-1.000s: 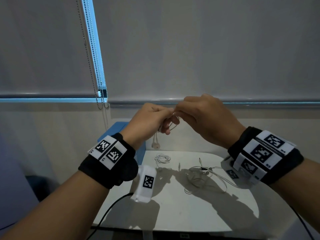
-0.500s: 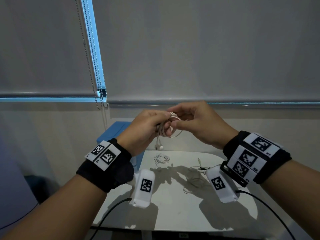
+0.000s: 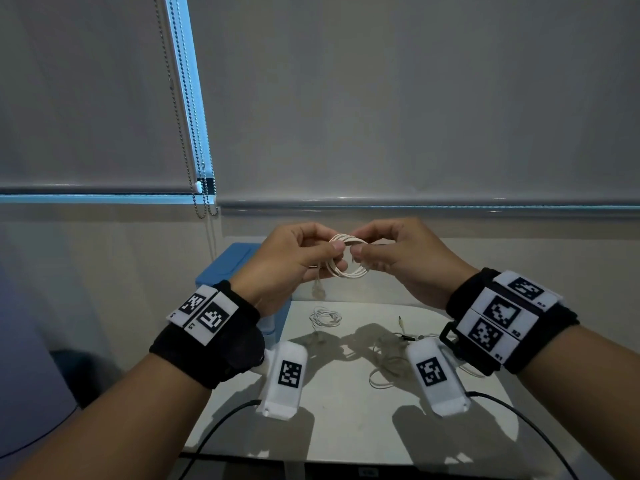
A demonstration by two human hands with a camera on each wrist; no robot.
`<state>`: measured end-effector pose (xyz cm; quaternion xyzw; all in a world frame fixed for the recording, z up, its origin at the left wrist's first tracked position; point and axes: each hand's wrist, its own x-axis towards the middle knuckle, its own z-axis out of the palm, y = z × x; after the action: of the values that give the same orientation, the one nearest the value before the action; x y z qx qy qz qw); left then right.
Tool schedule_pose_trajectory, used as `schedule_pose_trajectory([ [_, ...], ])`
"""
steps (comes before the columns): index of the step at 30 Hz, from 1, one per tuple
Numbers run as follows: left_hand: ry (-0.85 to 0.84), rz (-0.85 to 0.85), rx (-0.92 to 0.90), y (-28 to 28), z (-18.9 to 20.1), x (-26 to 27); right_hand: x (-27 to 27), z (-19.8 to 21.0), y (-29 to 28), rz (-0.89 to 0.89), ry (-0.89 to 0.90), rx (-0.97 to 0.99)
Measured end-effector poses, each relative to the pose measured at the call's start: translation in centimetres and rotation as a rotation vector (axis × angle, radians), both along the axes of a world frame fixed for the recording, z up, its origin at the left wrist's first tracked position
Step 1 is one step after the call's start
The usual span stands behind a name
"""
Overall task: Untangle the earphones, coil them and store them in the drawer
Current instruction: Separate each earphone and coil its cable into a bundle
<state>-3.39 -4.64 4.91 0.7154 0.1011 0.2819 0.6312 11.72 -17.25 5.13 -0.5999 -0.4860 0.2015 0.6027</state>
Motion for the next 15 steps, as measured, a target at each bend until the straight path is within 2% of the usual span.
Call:
schedule_pose_trajectory([
  [10,-0.157,0.024,-0.066,-1.1,-0.1,1.2,-0.1,0.5,-0.2,0.048,0.391,0.050],
  [15,-0.184,0.049,-0.028,-0.8,0.3,1.6,-0.5,1.1,-0.1,0.070,0.505,0.086],
])
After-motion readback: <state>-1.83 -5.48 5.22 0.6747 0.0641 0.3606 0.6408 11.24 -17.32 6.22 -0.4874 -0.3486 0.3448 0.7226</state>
